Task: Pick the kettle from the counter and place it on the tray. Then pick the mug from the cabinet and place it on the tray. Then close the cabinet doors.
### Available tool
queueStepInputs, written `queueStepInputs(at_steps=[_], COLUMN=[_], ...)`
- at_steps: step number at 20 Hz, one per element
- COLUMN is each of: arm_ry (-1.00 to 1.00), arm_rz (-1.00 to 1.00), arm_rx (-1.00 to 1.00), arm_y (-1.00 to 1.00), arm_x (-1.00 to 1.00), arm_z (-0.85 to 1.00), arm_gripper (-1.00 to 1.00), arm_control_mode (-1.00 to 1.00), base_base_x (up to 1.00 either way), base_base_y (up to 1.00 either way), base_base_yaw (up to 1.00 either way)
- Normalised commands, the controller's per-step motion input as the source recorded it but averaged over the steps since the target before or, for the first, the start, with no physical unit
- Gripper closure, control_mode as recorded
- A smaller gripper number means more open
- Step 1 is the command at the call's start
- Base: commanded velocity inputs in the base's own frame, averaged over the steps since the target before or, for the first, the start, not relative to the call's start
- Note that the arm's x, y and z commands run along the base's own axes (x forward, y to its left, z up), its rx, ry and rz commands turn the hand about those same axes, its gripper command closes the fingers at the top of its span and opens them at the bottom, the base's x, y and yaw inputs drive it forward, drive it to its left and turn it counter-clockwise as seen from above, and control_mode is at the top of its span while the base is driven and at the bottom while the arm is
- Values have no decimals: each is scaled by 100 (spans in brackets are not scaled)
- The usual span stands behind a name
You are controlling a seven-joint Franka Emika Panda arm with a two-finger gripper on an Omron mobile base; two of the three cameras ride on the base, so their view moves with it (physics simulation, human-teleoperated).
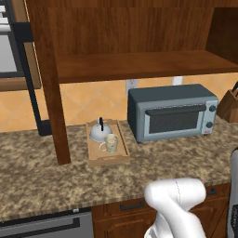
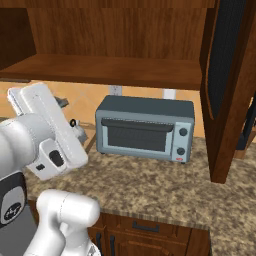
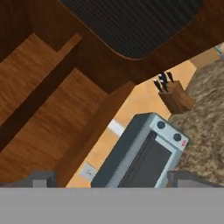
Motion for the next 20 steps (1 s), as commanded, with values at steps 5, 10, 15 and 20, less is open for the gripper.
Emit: queueStepInputs(at_steps=[5, 10, 15, 20], arm_ry=[-9, -4, -9, -9], arm_rz=[-25, -25, -19, -21], arm_rx=[34, 30, 21, 12], arm_y=[-53, -56, -64, -65], arm_x=[-48, -55, -61, -60], arm_z=[34, 30, 19, 17], arm_gripper=[-100, -100, -100, -100], arm_control_mode=[-100, -100, -100, -100], base_base_x=[0, 0, 0, 0], base_base_y=[0, 0, 0, 0], base_base_yaw=[0, 0, 0, 0])
